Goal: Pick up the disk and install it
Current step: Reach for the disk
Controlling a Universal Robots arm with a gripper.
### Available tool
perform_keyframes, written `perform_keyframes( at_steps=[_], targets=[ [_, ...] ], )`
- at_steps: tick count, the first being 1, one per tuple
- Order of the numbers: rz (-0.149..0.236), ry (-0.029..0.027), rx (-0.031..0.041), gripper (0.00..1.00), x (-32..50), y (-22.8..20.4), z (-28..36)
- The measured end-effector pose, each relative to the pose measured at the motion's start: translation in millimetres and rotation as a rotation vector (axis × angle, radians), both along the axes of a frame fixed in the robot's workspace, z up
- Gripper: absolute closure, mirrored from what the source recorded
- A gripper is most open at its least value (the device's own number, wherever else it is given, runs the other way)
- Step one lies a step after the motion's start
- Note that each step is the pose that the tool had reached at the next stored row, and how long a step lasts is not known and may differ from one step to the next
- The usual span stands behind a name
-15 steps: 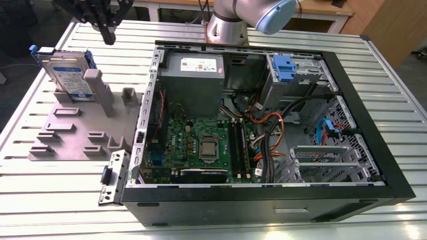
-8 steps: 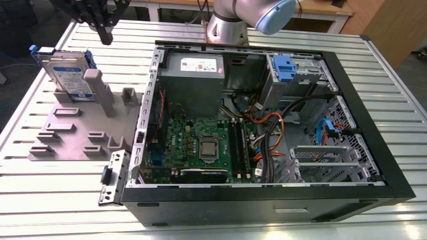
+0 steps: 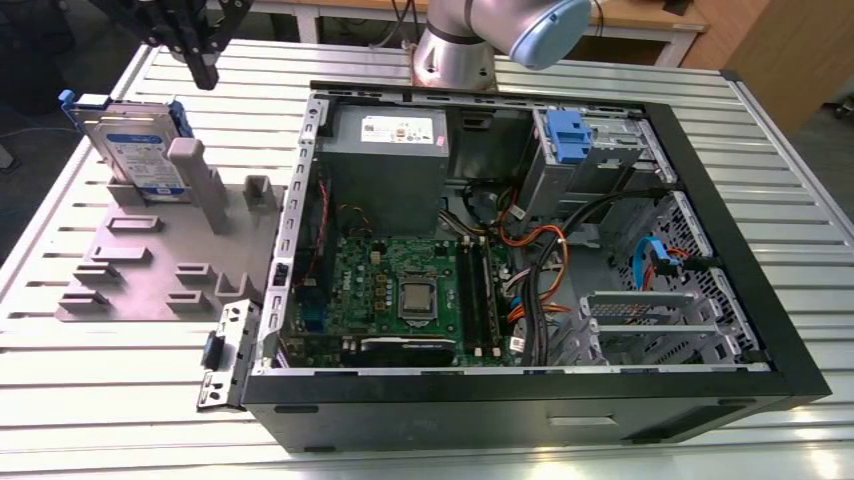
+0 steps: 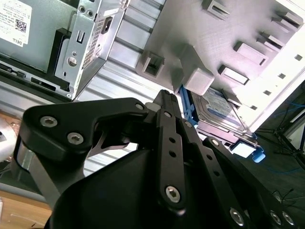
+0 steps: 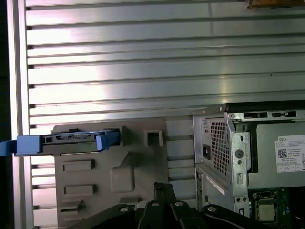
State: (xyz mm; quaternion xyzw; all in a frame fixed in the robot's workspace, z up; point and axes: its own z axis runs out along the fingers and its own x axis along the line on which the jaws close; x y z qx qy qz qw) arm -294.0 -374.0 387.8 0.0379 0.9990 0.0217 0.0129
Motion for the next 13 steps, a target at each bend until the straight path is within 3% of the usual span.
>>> perform_keyframes(
  at_steps=[13],
  targets=[
    [0.0,0.0001,-0.0001,0.89,-4.5,1.6,-0.2]
  ],
)
